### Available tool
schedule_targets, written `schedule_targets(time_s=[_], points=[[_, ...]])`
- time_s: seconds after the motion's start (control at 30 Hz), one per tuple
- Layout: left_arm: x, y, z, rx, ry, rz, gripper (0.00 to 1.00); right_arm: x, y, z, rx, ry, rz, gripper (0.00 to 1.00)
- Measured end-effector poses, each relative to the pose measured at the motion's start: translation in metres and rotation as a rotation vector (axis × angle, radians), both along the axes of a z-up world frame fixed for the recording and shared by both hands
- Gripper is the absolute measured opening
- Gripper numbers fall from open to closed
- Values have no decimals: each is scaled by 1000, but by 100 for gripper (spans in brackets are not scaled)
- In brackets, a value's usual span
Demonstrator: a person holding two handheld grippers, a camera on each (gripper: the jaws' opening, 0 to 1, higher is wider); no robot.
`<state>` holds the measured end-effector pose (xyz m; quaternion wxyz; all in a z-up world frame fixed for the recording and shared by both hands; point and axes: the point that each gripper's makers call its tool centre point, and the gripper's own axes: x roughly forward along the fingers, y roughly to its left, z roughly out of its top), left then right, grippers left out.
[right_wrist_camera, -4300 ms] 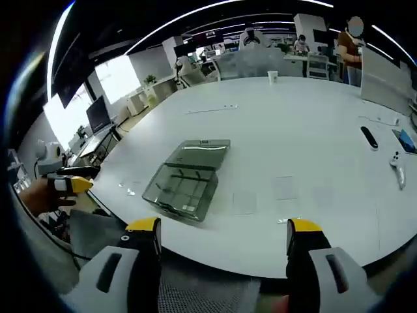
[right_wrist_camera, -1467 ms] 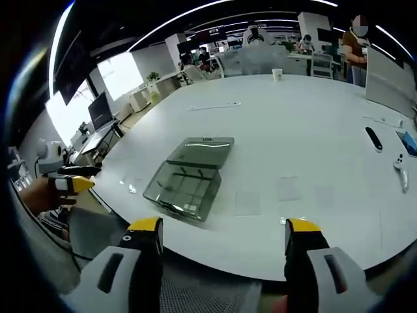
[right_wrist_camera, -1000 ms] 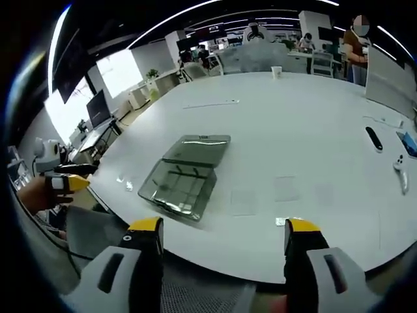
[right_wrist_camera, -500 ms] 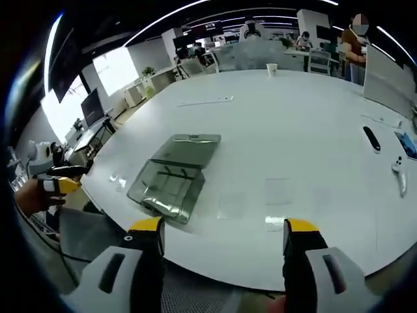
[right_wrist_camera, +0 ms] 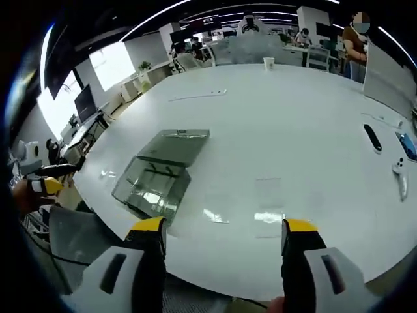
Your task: Insert the divider into the dual guide fixture by aligning both edges with the guide slots and pushing it downward to the bottom, including one-sided entry, uneven engagement, binding, and posture correction.
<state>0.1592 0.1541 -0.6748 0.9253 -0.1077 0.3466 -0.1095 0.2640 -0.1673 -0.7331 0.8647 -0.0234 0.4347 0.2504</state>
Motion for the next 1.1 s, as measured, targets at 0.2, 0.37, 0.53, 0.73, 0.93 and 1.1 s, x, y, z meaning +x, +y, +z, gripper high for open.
schedule_targets(time_s=[0.2,0.37,0.53,0.73,0.93,1.1], points=[[0,0,-2,2,7,2,93,8,-7,-14,-19,19,-2,67],[-1,-1,-3,2,13,2,93,17,-13,-25,-23,24,-10,64],[0,-1,-5,3,20,2,93,23,-15,-35,-35,38,-13,62],[3,-2,-6,2,26,4,93,30,-16,-42,-50,43,-11,61],[5,-3,-7,3,31,5,93,36,-18,-52,-57,61,-7,59],[5,-3,-8,3,37,6,93,38,-19,-57,-68,68,-3,57]])
